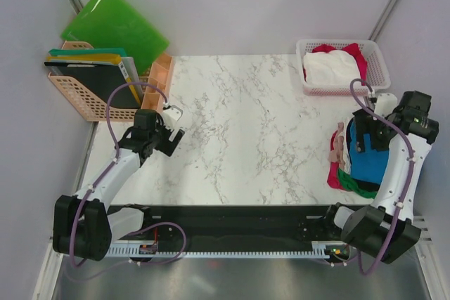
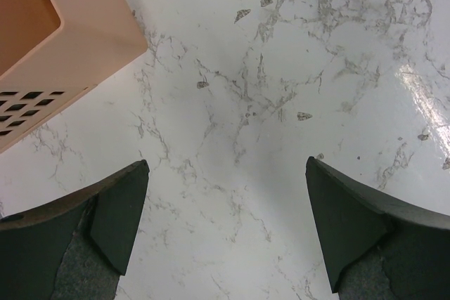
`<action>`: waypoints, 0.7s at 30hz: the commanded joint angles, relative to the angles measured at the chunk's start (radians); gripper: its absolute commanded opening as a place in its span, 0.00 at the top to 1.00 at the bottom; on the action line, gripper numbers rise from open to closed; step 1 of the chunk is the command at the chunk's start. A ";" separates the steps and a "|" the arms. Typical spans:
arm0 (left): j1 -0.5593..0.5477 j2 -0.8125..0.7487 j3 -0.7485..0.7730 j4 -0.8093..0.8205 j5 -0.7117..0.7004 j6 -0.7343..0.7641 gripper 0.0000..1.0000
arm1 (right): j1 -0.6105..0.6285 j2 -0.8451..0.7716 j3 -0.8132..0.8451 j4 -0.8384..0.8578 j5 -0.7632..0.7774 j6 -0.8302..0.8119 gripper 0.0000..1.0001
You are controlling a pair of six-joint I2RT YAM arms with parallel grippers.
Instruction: Fold and stack the t-shirts
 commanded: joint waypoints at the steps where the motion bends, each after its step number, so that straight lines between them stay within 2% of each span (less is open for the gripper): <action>1: 0.006 0.005 0.004 0.054 0.018 0.010 0.00 | -0.118 0.017 -0.110 0.096 -0.040 0.192 0.02; 5: 0.007 0.009 0.021 0.051 0.018 0.013 0.00 | -0.149 -0.014 -0.210 0.237 0.006 0.244 0.02; 12: 0.007 0.010 0.029 0.037 0.020 0.004 0.00 | -0.186 0.005 -0.221 0.326 0.017 0.218 0.02; 18: 0.007 0.024 0.019 0.045 0.006 0.014 0.00 | -0.324 0.057 -0.209 0.308 -0.051 0.134 0.02; 21: 0.007 0.035 0.026 0.046 0.010 0.011 0.00 | -0.454 0.124 -0.204 0.294 -0.120 0.068 0.02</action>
